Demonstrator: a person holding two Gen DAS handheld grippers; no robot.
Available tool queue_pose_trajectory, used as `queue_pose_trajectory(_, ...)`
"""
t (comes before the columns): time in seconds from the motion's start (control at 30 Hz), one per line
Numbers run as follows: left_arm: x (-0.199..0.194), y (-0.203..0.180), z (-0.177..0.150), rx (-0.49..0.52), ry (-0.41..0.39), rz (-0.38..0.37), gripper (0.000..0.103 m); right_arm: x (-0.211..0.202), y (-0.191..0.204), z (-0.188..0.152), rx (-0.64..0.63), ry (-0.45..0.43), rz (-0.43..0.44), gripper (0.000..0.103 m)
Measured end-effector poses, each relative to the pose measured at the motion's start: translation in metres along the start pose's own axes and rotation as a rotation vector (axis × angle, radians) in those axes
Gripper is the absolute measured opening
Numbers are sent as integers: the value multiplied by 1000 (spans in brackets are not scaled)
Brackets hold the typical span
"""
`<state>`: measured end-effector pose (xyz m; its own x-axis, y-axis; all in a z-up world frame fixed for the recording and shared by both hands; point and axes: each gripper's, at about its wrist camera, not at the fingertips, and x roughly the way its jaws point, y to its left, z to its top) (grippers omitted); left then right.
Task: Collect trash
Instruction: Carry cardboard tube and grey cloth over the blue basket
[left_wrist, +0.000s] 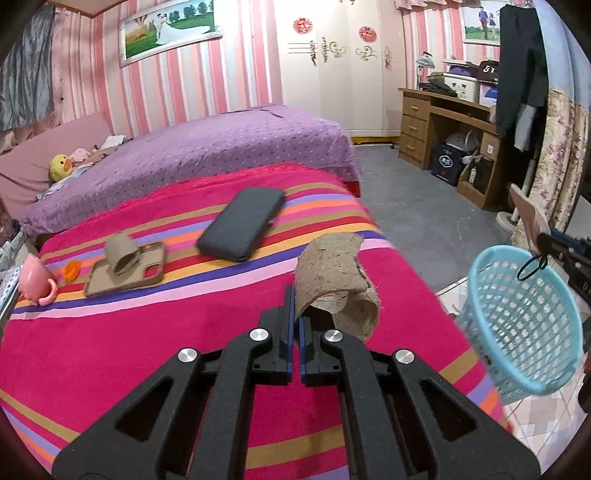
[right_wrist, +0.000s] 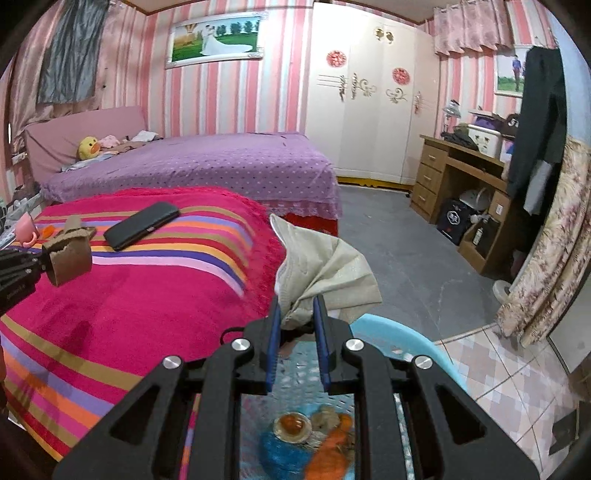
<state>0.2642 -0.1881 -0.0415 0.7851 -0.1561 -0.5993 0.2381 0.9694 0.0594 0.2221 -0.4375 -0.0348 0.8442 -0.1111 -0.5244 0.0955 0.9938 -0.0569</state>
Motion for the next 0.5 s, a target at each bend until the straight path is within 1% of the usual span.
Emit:
queue_pose_trajectory(0.07,2,-15,2,0,5,-21,0,-1,-10,-3,9,-1,-12,18)
queue_pose_trajectory(0.27,3,-72,3,59,-7,-70,0,-4,-42,-9,50,-2,-54,18)
queue_pose_trajectory(0.4,7,-108,2,79,5,-120,0,-4,-58,-16,55,9,-88,18)
queue_pose_trajectory(0.5,10,-127,1,77,19,-148,0,-8,-71,-20,64,6,-102,18)
